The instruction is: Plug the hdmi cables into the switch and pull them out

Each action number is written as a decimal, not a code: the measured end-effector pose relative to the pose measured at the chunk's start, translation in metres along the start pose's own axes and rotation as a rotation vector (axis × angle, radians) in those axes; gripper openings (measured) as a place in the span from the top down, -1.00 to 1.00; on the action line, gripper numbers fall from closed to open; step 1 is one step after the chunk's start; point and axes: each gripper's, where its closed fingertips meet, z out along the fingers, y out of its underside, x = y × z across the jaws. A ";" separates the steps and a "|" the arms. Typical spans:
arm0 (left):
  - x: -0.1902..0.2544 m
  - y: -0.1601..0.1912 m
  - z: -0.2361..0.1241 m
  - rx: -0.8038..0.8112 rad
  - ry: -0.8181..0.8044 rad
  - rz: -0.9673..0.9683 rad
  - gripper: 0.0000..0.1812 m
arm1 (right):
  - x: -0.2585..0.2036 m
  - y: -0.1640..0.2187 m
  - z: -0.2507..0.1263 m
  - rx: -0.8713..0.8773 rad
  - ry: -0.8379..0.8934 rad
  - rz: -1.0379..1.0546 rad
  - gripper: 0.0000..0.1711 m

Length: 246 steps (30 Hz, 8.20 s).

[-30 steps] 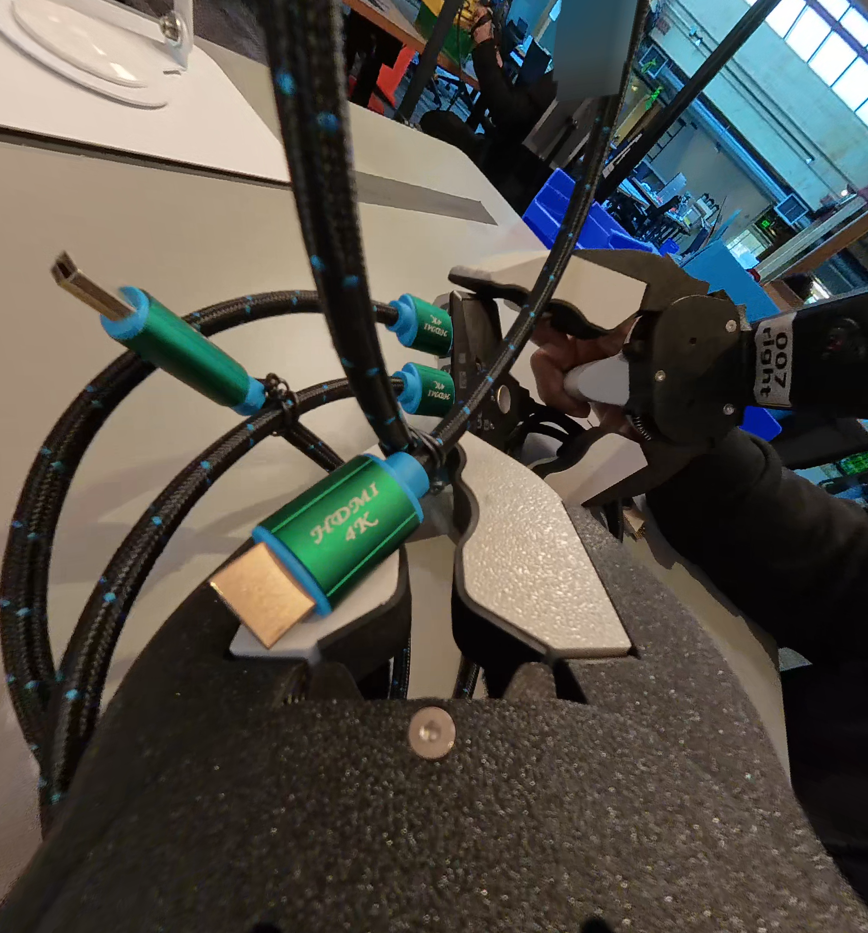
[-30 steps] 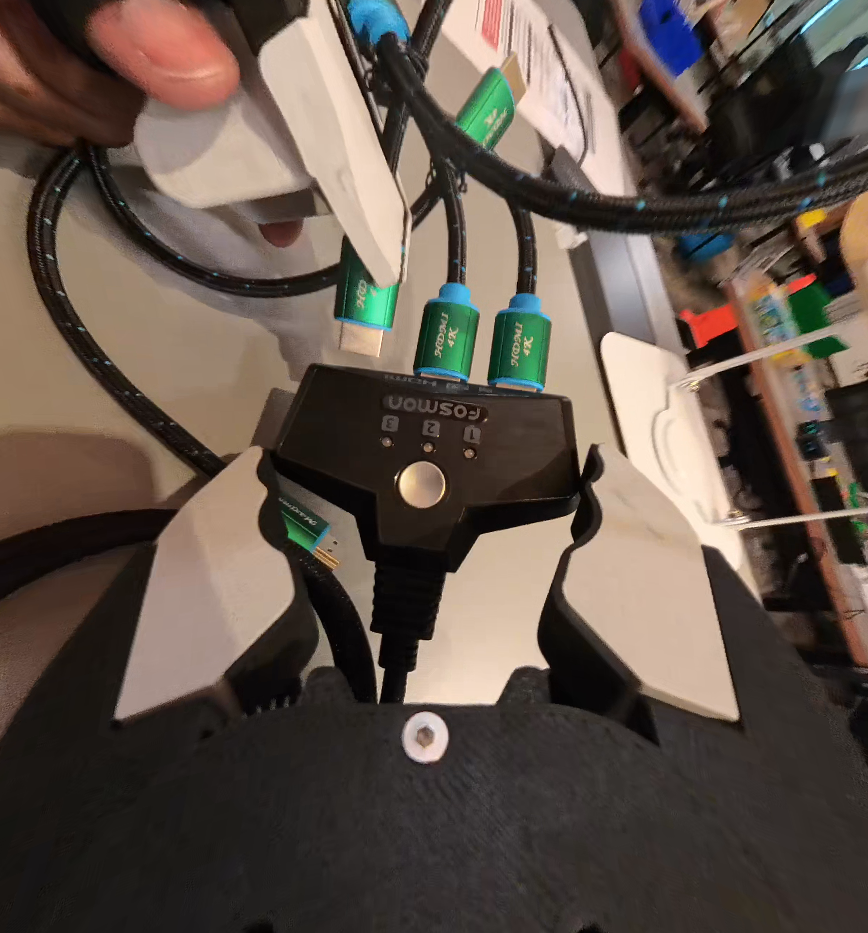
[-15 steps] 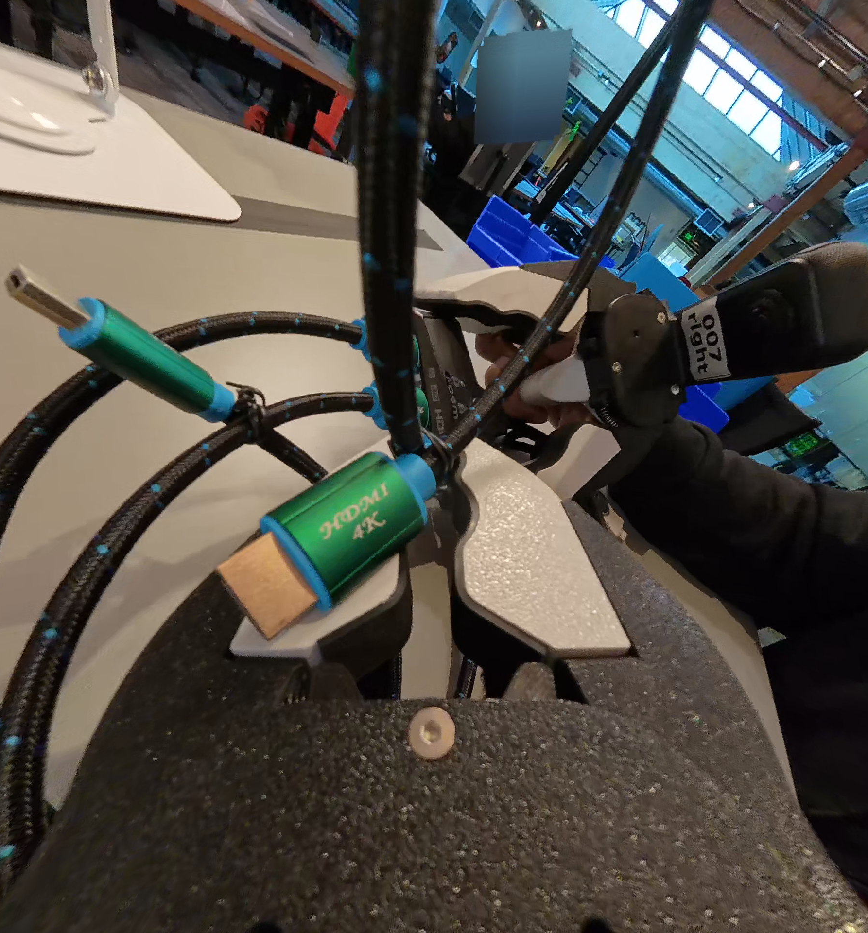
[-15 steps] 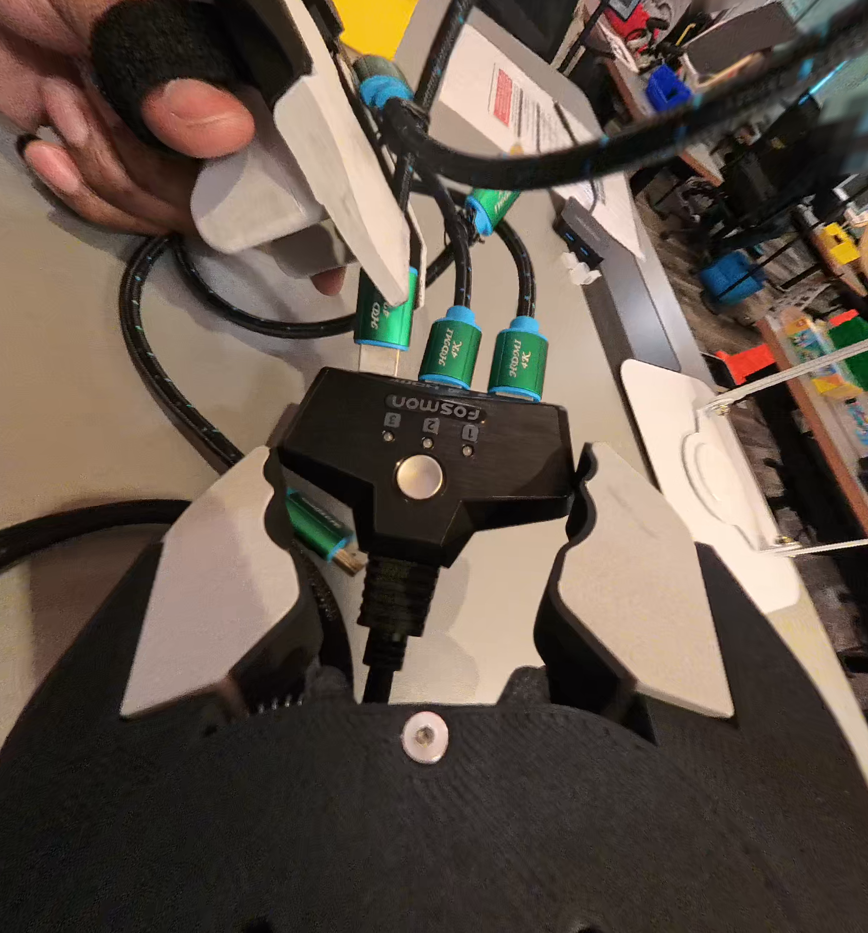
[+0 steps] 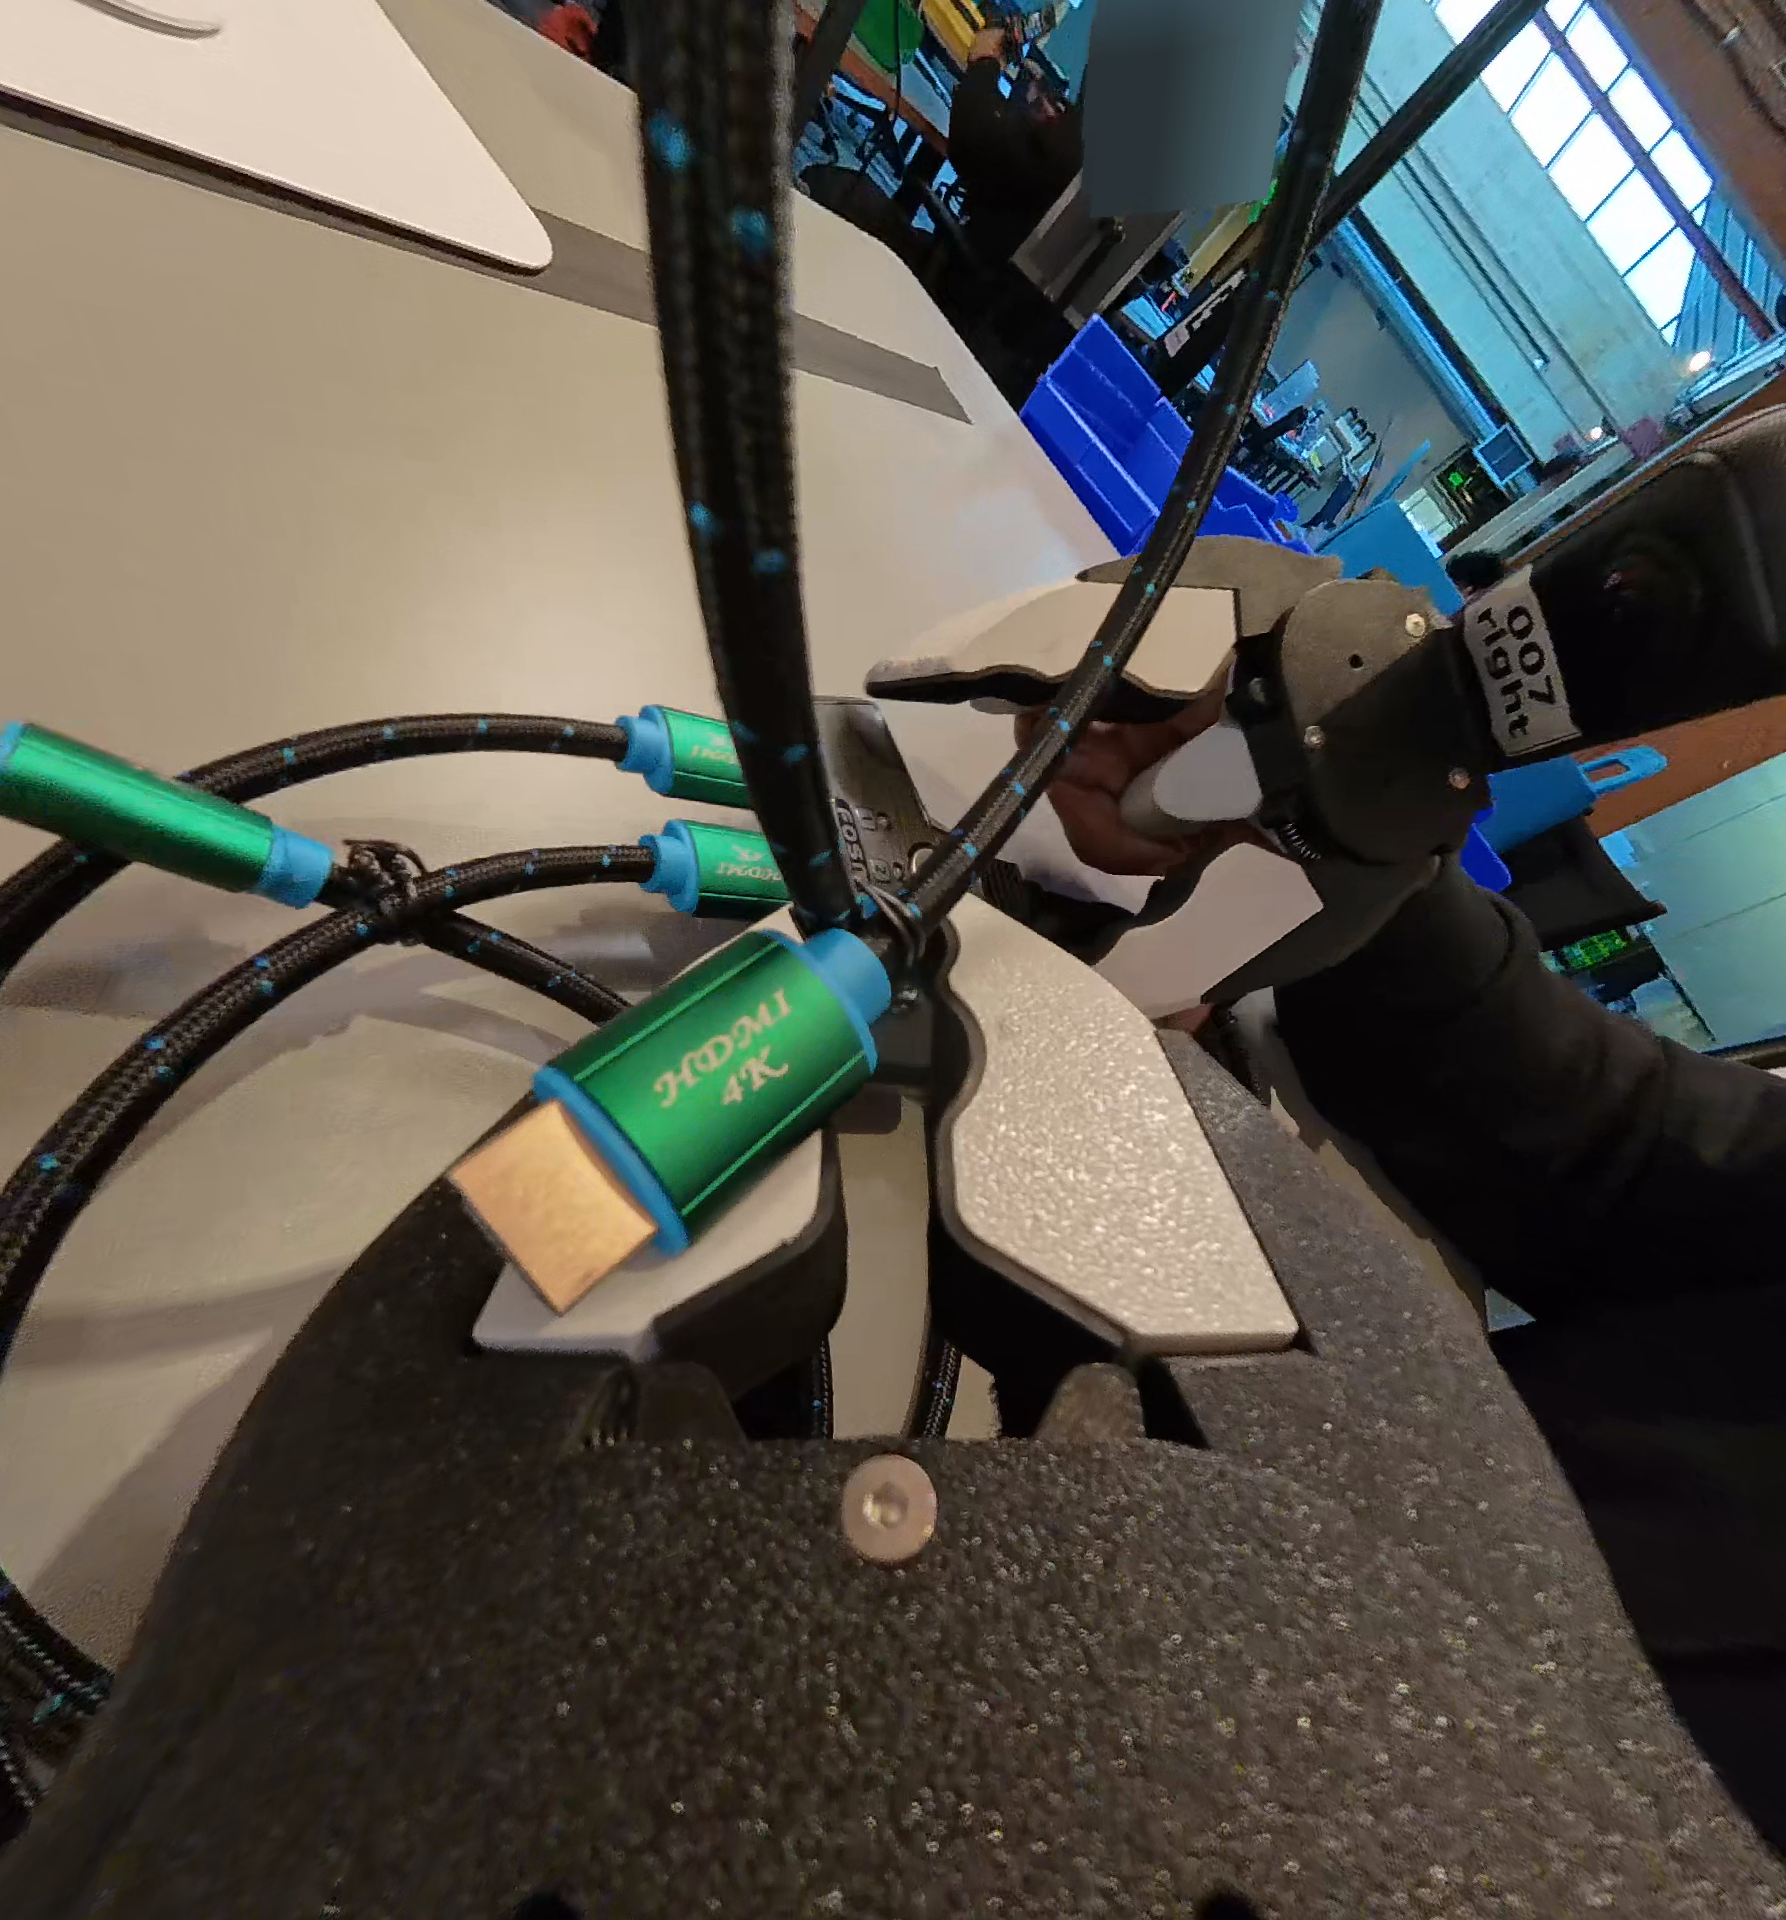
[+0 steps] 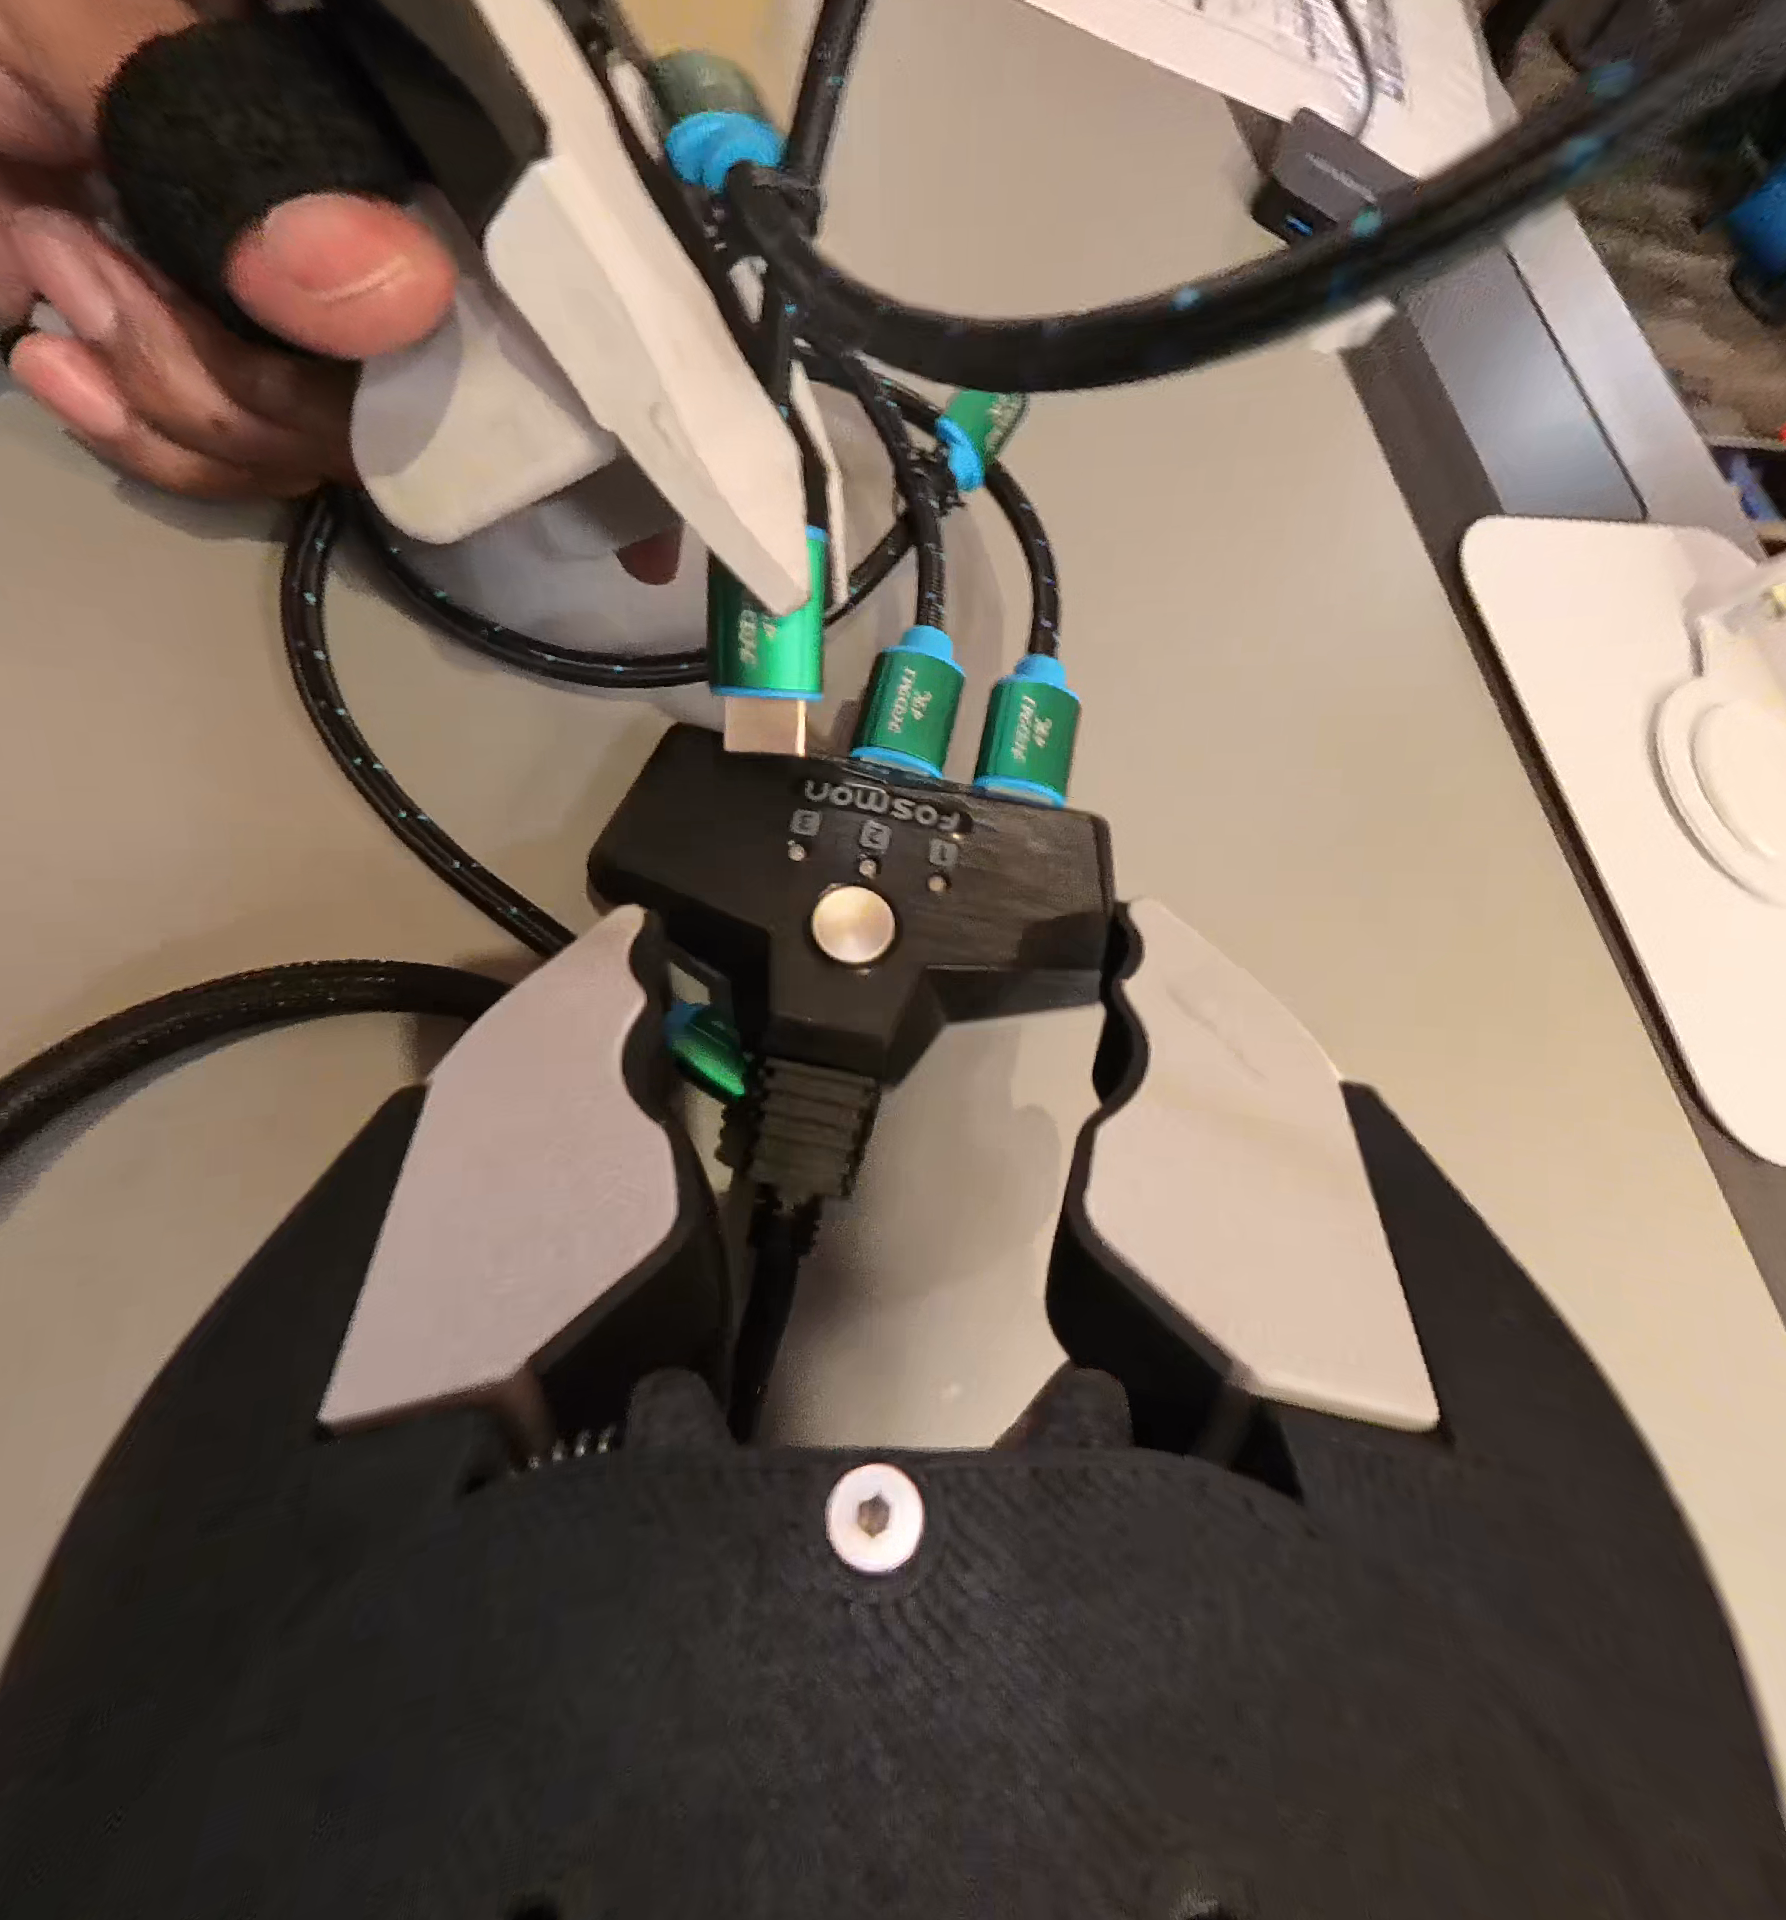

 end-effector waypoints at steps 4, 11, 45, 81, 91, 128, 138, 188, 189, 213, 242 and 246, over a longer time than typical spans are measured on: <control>-0.005 -0.002 -0.002 0.014 -0.003 -0.064 0.88 | 0.003 0.007 -0.013 -0.043 -0.033 0.171 0.17; -0.002 0.001 -0.001 -0.007 0.031 -0.079 0.87 | -0.011 0.030 -0.001 -0.173 -0.180 0.364 0.25; 0.013 0.002 -0.012 -0.043 0.287 -0.277 0.87 | -0.052 -0.030 0.014 0.053 -0.694 0.819 0.50; 0.082 -0.042 -0.035 0.362 0.392 0.321 0.88 | -0.032 -0.070 -0.059 0.641 -0.780 0.670 0.72; 0.077 -0.055 -0.036 0.544 0.434 0.129 0.89 | -0.029 -0.074 -0.057 0.667 -0.748 0.693 0.72; 0.070 -0.063 -0.046 0.683 0.382 0.080 0.89 | -0.028 -0.084 -0.050 0.711 -0.650 0.646 0.73; 0.072 -0.060 -0.045 0.606 0.465 0.063 0.89 | -0.025 -0.082 -0.053 0.729 -0.648 0.642 0.73; 0.073 -0.058 -0.046 0.419 0.469 0.026 0.88 | -0.018 -0.092 -0.061 0.684 -0.553 0.627 0.75; 0.074 -0.059 -0.047 0.426 0.477 0.026 0.87 | -0.018 -0.093 -0.061 0.686 -0.542 0.605 0.75; 0.068 -0.035 -0.044 0.162 0.321 0.207 0.86 | -0.024 -0.090 -0.054 0.581 -0.583 0.624 0.77; 0.060 -0.044 -0.033 0.316 0.335 0.019 0.87 | -0.012 -0.058 -0.047 0.371 -0.504 0.651 0.76; 0.055 -0.041 -0.027 0.311 0.260 0.092 0.87 | -0.002 -0.066 -0.065 0.523 -0.556 0.674 0.76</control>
